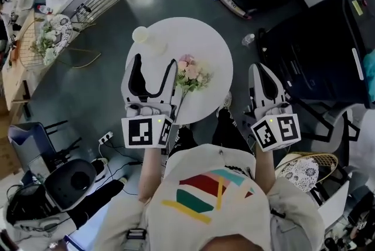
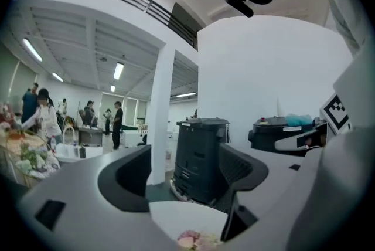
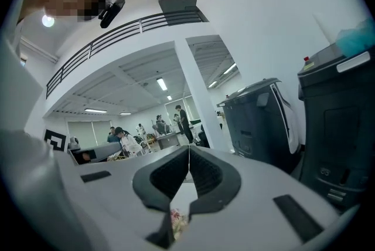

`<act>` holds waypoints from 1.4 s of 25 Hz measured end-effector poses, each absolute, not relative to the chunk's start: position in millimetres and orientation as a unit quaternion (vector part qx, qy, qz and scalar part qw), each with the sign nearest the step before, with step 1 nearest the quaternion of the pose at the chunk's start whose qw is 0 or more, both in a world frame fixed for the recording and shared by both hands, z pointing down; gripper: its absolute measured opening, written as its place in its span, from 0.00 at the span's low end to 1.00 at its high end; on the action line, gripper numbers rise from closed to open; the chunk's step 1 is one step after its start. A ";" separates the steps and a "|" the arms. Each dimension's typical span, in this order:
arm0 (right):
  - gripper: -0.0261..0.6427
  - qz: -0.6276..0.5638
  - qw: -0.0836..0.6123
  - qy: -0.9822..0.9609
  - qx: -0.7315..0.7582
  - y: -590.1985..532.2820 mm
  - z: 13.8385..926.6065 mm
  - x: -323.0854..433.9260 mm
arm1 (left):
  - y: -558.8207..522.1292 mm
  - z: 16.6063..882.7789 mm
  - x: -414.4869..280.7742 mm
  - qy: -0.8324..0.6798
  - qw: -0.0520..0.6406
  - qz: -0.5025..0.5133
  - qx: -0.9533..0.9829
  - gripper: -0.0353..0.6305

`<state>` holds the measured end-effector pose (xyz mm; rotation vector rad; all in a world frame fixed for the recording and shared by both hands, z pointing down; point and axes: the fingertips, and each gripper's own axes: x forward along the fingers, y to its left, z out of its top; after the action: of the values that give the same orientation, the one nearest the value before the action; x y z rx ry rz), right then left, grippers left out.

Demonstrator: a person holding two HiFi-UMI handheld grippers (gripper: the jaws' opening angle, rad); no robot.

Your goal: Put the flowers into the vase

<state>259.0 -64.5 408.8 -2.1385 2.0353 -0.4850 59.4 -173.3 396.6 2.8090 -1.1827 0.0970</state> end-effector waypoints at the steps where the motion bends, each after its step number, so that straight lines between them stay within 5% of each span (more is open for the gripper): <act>1: 0.06 -0.168 0.073 0.673 -0.716 -60.7 413.7 263.1 | -172.6 412.1 65.6 -0.375 0.071 0.039 0.923 0.60; 5: 0.06 -0.187 0.064 0.663 -0.722 -49.4 433.3 276.1 | -160.1 505.7 83.7 -0.344 0.161 0.129 0.916 0.86; 8: 0.06 -0.200 0.056 0.658 -0.724 -45.0 446.7 281.3 | -144.4 573.4 87.5 -0.334 0.216 0.189 0.898 0.93; 16: 0.06 -0.237 0.028 0.651 -0.720 -55.5 481.1 286.9 | -124.1 689.3 104.1 -0.260 0.274 0.337 0.862 0.93; 20: 0.06 -0.259 0.017 0.653 -0.711 -57.0 499.8 282.4 | -134.6 716.0 93.7 -0.286 0.231 0.392 0.843 0.93; 35: 0.06 -0.289 0.016 0.658 -0.695 -65.9 524.4 270.4 | -144.7 719.7 73.8 -0.341 0.250 0.392 0.817 0.93</act>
<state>270.4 -65.9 524.4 -2.1619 2.0457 -0.8993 73.8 -144.7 719.7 2.2248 -0.9300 1.0678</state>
